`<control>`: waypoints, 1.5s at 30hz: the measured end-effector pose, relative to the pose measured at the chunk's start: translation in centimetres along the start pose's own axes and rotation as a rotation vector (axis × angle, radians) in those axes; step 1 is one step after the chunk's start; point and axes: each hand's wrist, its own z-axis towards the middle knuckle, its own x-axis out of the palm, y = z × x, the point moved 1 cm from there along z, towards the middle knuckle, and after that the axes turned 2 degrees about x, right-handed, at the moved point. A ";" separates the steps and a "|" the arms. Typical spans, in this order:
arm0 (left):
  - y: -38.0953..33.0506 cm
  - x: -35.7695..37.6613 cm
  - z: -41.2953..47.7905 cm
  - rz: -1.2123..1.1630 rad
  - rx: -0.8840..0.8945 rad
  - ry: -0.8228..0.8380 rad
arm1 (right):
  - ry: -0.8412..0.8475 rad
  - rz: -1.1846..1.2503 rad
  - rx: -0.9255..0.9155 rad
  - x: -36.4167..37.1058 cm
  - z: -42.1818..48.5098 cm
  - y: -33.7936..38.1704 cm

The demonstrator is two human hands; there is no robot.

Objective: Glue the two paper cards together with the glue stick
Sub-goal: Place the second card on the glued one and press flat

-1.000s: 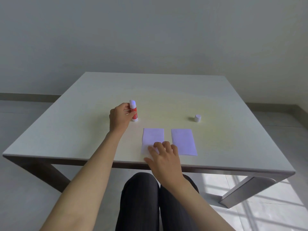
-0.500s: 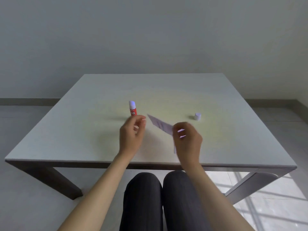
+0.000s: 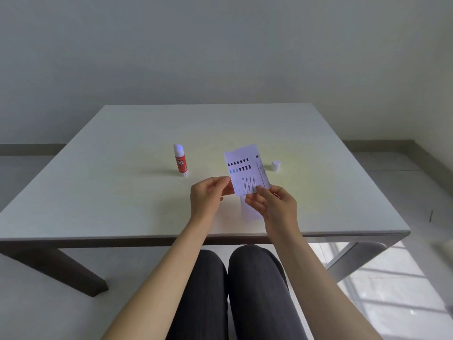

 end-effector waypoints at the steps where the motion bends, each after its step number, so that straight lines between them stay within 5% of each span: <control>1: 0.0 0.1 0.0 0.006 -0.004 -0.001 | 0.005 -0.012 -0.005 -0.1 0.0 0.0; 16: 1.3 1.5 0.0 0.468 0.073 0.085 | -0.103 -1.004 -0.217 -5.0 3.1 1.1; 45: 2.2 2.7 -0.3 0.844 0.299 0.061 | -0.064 -1.178 -0.490 -5.9 3.4 -1.1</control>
